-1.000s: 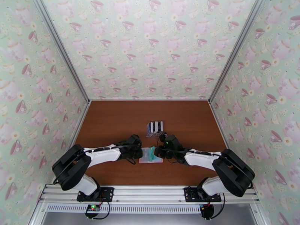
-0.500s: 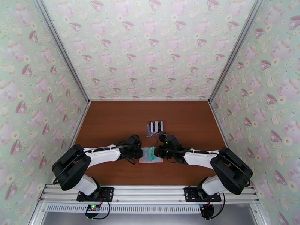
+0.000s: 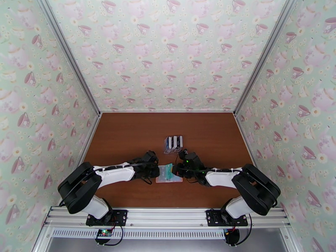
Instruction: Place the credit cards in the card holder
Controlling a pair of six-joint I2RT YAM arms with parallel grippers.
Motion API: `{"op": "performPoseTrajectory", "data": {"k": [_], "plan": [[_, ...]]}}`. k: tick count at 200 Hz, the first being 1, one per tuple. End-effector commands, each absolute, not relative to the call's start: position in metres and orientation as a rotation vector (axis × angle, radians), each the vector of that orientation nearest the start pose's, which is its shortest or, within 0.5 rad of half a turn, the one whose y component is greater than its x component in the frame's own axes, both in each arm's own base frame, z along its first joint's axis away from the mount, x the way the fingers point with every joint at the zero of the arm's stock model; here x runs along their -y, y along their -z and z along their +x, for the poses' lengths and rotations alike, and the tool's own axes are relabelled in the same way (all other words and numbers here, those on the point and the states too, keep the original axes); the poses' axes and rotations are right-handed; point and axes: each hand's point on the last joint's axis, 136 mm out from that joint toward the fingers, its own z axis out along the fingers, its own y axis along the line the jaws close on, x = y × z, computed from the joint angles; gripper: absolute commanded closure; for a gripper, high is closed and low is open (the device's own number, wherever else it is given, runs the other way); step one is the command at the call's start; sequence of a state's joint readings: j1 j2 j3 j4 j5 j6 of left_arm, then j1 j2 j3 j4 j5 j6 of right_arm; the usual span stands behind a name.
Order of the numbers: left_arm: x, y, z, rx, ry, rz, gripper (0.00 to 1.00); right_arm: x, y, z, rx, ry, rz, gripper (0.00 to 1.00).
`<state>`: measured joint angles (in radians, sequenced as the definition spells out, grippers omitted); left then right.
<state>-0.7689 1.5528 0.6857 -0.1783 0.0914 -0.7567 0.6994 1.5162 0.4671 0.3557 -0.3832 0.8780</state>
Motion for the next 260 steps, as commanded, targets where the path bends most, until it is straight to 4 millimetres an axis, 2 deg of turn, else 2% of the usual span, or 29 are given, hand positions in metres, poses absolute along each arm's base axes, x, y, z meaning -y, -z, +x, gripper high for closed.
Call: {"op": "performPoseTrajectory", "data": {"k": [1,82,142,209,260], "plan": [[0.232,0.008,0.209,-2.877,0.514,0.047,0.85,-0.279,-0.037,0.224,-2.565,-1.201,-0.003,1.00],[0.232,0.010,0.209,-2.881,0.510,0.037,0.85,-0.280,-0.033,0.219,-2.588,-1.218,-0.014,1.00],[0.232,0.010,0.207,-2.880,0.508,0.036,0.85,-0.288,-0.028,0.220,-2.607,-1.227,-0.018,1.00],[0.231,0.007,0.207,-2.877,0.502,0.045,0.85,-0.269,-0.036,0.226,-2.673,-0.995,-0.036,0.72],[0.235,-0.011,0.215,-2.840,0.500,0.074,0.85,-0.262,-0.032,0.231,-2.736,-0.865,-0.023,0.69]]}}
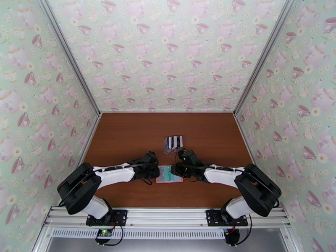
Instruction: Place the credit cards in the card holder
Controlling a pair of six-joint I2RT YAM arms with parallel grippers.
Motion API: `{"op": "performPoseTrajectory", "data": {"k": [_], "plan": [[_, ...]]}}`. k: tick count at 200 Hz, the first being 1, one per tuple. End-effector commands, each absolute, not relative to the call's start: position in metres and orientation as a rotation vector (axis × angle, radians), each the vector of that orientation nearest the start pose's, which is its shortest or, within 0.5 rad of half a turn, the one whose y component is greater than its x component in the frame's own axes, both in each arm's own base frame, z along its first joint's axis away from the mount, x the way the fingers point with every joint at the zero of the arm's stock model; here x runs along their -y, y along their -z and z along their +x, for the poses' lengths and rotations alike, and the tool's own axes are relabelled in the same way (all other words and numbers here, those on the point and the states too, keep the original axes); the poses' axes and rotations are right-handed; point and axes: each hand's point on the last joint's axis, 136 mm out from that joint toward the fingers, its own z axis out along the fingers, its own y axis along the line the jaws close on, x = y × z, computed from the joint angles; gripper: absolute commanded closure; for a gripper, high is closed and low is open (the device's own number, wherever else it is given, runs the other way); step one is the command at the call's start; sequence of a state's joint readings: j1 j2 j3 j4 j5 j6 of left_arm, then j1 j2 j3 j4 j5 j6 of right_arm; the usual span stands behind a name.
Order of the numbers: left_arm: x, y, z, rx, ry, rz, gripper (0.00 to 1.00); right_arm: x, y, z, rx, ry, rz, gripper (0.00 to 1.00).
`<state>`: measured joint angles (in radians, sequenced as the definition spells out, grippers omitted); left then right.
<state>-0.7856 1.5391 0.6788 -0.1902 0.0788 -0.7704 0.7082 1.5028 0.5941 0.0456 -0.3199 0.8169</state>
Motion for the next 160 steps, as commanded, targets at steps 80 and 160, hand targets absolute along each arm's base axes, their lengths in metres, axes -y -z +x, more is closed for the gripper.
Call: {"op": "performPoseTrajectory", "data": {"k": [80,160], "plan": [[0.246,-0.038,0.230,-2.792,0.487,0.143,0.82,-0.270,-0.048,0.235,-2.763,-0.649,-0.126,0.69],[0.235,-0.030,0.224,-2.806,0.450,0.137,0.87,-0.275,-0.034,0.234,-2.814,-0.478,-0.198,0.68]]}}
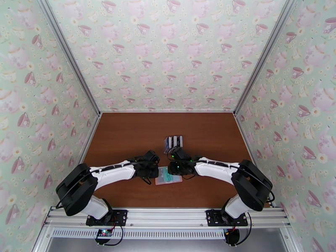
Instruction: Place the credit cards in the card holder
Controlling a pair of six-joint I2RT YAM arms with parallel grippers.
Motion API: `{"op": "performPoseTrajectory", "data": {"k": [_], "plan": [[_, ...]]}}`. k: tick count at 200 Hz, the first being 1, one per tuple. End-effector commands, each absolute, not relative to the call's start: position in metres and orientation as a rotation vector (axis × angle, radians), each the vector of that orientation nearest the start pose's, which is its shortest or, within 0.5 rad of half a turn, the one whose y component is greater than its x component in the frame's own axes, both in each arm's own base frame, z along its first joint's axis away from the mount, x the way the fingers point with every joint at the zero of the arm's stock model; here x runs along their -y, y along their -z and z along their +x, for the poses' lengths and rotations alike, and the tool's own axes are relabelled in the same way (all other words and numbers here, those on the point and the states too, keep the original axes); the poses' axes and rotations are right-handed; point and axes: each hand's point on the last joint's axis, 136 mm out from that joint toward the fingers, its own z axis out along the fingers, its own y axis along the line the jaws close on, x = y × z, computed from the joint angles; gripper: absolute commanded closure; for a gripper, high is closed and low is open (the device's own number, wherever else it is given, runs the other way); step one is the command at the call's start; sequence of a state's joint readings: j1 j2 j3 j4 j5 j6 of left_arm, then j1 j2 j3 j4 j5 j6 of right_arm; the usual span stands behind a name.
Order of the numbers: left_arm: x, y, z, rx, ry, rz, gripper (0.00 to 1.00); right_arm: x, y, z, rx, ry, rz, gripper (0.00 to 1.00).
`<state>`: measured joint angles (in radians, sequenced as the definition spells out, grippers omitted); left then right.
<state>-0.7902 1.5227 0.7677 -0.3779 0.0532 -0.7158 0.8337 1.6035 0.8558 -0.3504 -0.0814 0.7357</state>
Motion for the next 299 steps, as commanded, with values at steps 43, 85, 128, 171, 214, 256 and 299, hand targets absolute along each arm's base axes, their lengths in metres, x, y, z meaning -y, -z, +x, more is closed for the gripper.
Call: {"op": "performPoseTrajectory", "data": {"k": [43,85,128,171,214,256,299], "plan": [[0.233,-0.019,0.221,-2.825,0.438,0.135,0.88,-0.282,-0.031,0.231,-2.826,-0.469,-0.221,0.68],[0.229,-0.009,0.217,-2.842,0.423,0.125,0.89,-0.287,-0.033,0.231,-2.824,-0.465,-0.238,0.68],[0.229,-0.006,0.216,-2.847,0.427,0.118,0.90,-0.294,-0.033,0.229,-2.826,-0.467,-0.258,0.68],[0.229,-0.003,0.216,-2.850,0.446,0.101,0.90,-0.300,-0.035,0.226,-2.821,-0.489,-0.271,0.69],[0.229,-0.003,0.217,-2.848,0.454,0.094,0.90,-0.305,-0.036,0.224,-2.819,-0.514,-0.278,0.69],[0.228,-0.002,0.217,-2.848,0.453,0.090,0.90,-0.311,-0.036,0.223,-2.821,-0.539,-0.284,0.69],[0.228,-0.001,0.218,-2.851,0.454,0.084,0.90,-0.319,-0.037,0.222,-2.818,-0.567,-0.293,0.69]]}}
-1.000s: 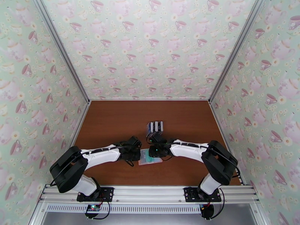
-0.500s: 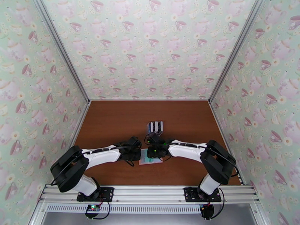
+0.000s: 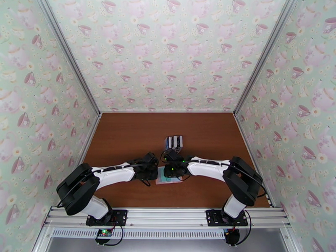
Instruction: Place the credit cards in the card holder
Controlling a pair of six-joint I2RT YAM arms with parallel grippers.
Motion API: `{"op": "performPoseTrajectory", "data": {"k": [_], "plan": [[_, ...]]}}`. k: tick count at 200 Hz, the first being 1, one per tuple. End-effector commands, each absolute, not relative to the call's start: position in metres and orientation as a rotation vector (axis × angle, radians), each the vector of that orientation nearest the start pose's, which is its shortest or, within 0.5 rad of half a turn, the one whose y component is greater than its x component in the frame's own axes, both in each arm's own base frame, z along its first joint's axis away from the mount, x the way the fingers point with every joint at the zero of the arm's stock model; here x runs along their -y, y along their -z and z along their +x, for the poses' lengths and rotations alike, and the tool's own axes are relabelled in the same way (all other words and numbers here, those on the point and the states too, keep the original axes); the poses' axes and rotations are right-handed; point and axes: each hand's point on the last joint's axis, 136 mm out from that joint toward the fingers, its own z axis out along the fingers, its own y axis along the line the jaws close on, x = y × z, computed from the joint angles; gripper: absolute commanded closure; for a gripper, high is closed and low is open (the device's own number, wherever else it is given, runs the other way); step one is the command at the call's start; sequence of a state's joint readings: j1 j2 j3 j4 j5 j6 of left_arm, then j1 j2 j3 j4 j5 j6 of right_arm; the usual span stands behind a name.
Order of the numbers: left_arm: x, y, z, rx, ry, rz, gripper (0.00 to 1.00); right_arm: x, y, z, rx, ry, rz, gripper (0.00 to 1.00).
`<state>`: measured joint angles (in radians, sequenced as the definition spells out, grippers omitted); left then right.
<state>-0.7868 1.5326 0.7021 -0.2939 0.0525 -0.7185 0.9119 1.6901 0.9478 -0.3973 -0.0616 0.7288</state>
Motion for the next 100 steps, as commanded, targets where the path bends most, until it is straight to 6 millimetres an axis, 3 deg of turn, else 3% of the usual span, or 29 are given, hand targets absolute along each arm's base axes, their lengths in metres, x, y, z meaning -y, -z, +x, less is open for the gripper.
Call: {"op": "performPoseTrajectory", "data": {"k": [1,100], "plan": [[0.228,-0.001,0.218,-2.851,0.454,0.084,0.90,-0.319,-0.037,0.222,-2.818,-0.567,-0.295,0.69],[0.228,0.001,0.225,-2.850,0.455,0.084,0.90,-0.333,-0.039,0.214,-2.823,-0.615,-0.326,0.70]]}}
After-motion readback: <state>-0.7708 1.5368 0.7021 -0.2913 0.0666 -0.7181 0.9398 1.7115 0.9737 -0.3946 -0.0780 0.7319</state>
